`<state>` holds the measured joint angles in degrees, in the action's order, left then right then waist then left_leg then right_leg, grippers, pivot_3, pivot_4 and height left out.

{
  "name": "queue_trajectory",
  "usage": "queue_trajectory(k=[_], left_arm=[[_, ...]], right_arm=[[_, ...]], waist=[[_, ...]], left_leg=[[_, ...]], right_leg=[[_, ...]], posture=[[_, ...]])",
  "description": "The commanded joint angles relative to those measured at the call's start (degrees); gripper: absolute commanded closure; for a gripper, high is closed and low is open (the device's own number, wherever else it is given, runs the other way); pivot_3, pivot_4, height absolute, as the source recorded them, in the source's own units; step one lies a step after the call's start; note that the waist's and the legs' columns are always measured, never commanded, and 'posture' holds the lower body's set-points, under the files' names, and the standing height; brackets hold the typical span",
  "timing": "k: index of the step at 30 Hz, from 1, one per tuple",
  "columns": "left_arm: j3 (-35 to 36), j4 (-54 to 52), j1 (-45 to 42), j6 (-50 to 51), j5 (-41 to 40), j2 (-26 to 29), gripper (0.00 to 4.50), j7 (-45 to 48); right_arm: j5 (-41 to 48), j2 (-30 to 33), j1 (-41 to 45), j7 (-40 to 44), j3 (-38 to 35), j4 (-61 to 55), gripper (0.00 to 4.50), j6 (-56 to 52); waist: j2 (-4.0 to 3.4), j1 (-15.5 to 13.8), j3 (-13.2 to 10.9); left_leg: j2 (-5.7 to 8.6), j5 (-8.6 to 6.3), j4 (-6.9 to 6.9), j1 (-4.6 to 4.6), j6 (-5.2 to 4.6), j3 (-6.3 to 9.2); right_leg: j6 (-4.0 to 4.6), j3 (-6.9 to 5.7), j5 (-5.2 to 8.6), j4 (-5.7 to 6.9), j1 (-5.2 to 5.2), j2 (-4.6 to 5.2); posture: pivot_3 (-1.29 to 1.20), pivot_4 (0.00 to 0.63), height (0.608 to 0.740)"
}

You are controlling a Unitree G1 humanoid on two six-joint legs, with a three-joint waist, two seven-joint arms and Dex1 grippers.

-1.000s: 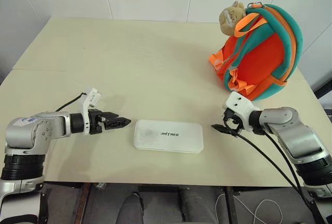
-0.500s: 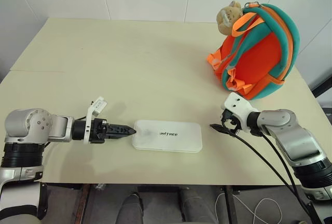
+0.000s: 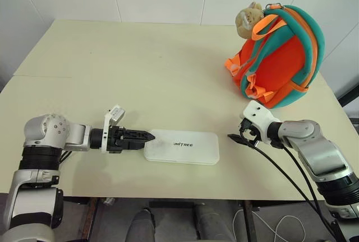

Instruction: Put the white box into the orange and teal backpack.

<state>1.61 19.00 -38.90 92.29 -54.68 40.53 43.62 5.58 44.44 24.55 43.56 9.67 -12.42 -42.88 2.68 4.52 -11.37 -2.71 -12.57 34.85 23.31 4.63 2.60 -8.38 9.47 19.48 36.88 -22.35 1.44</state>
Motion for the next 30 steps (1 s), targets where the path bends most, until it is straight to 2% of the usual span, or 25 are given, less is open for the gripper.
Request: queue_trajectory(k=[1, 6, 7, 9, 16, 18, 30], left_arm=[[-1.3, 0.5, -0.3, 0.2, 1.1, -1.3, 0.05, -0.4], [-1.5, 0.0, 0.1, -0.1, 3.6, -3.2, 0.05, -0.2], [-1.2, 0.1, 0.0, -0.1, 3.9, -3.5, 0.23, -0.2], [-1.0, 0.0, 0.0, -0.3, 4.4, -3.8, 0.63, -0.1], [-1.3, 1.0, -0.2, -2.4, 7.3, -5.3, 2.70, 0.8], [-1.4, 1.7, -0.5, -3.2, 8.2, -5.9, 3.08, 1.0], [-2.3, -1.2, -0.2, -5.3, 8.9, -8.1, 3.13, 2.4]], right_arm=[[-0.3, -1.0, -0.2, 0.0, 1.3, -0.4, 0.00, -0.8], [-0.7, -2.0, 0.4, -0.2, 2.1, -0.4, 0.00, -0.8], [-0.7, -2.2, 0.6, -0.2, 2.1, -0.3, 0.00, -0.8], [-0.7, -2.4, 0.7, -0.1, 2.0, -0.3, 0.00, -0.9], [-1.2, -2.9, 1.0, 0.3, 2.2, 0.0, 0.00, -0.7], [-1.2, -3.0, 1.1, 0.3, 2.3, -0.1, 0.00, -0.6], [-0.6, -5.0, 0.9, 1.1, 3.7, -1.7, 0.00, -1.3]], waist=[[0.00, 0.1, 0.0], [-0.01, 0.2, 0.0], [0.00, 0.2, 0.0], [0.00, 0.2, 0.0], [0.00, 0.3, 0.0], [0.00, 0.3, 0.0], [0.02, 0.2, 0.0]], left_leg=[[0.00, 0.00, 0.02, 0.00, 0.00, 0.00], [0.00, 0.00, 0.02, -0.02, 0.00, -0.01], [0.00, 0.00, 0.04, -0.03, 0.00, 0.00], [0.00, 0.00, 0.07, -0.04, 0.00, 0.00], [0.00, 0.00, 0.05, -0.02, 0.00, -0.01], [0.00, 0.00, 0.05, -0.02, 0.00, 0.00], [0.00, 0.00, 0.08, -0.02, 0.00, 0.00]], right_leg=[[-0.01, 0.00, 0.00, 0.00, 0.00, 0.00], [-0.02, 0.01, -0.01, 0.02, 0.01, 0.00], [-0.02, 0.01, -0.01, 0.02, 0.03, 0.00], [-0.03, 0.01, -0.03, 0.02, 0.04, 0.00], [-0.04, 0.01, -0.03, 0.01, 0.01, -0.01], [-0.04, 0.01, -0.03, 0.00, 0.02, 0.00], [-0.04, 0.01, -0.04, 0.00, 0.04, 0.00]], posture=[[0.00, 0.150, 0.740], [0.00, 0.150, 0.740], [0.00, 0.150, 0.740], [0.00, 0.150, 0.740], [0.00, 0.150, 0.740], [0.00, 0.150, 0.740], [0.00, 0.150, 0.740]])
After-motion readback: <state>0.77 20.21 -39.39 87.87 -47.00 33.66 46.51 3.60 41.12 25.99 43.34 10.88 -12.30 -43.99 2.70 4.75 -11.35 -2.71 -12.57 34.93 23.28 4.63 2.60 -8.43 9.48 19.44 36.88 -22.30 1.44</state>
